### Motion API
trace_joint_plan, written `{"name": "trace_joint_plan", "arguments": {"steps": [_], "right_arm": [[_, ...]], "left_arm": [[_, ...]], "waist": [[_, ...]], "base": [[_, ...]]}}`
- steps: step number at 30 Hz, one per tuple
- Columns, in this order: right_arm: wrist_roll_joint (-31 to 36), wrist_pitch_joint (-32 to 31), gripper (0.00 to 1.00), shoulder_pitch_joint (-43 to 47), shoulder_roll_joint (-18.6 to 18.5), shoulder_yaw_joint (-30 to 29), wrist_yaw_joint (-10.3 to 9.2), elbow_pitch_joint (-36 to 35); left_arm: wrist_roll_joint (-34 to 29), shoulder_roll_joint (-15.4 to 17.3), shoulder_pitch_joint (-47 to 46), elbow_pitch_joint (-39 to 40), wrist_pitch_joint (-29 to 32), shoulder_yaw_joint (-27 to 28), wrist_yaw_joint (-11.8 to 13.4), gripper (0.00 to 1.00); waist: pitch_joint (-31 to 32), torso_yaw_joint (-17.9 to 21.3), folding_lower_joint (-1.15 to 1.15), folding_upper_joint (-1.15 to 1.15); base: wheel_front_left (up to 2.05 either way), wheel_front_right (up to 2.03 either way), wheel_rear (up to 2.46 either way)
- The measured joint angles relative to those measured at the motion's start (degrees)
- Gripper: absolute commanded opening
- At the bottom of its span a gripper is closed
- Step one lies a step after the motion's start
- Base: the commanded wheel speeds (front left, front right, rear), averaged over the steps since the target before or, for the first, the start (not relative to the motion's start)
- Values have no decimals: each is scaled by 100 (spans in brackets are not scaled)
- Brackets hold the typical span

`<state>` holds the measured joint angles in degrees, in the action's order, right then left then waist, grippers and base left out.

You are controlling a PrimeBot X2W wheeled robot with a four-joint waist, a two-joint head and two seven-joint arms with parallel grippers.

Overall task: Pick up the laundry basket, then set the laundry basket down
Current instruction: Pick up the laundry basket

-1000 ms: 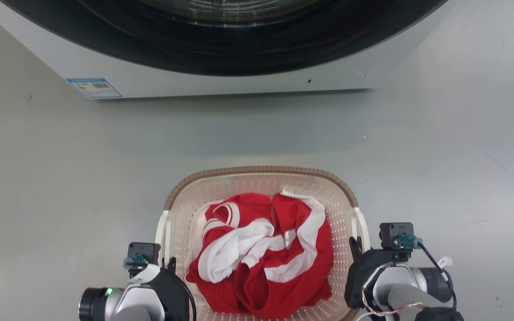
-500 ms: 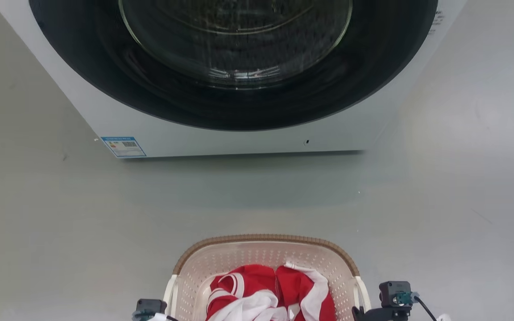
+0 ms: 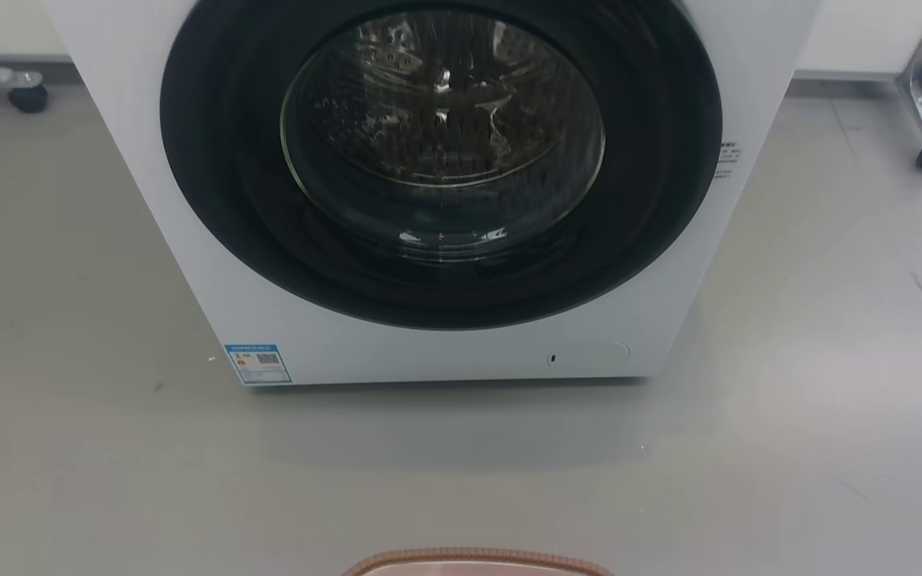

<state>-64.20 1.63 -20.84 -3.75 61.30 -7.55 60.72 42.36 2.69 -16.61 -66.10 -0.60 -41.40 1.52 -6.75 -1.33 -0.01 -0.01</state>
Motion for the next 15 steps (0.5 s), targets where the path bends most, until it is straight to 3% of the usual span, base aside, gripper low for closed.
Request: {"name": "trace_joint_plan", "arguments": {"steps": [15], "right_arm": [[-200, -215, 0, 274, 2, 177, -1, -12]], "left_arm": [[149, 12, 213, -4, 260, -156, 52, 0]], "waist": [[656, -43, 1, 1]], "base": [[0, 0, 0]]}}
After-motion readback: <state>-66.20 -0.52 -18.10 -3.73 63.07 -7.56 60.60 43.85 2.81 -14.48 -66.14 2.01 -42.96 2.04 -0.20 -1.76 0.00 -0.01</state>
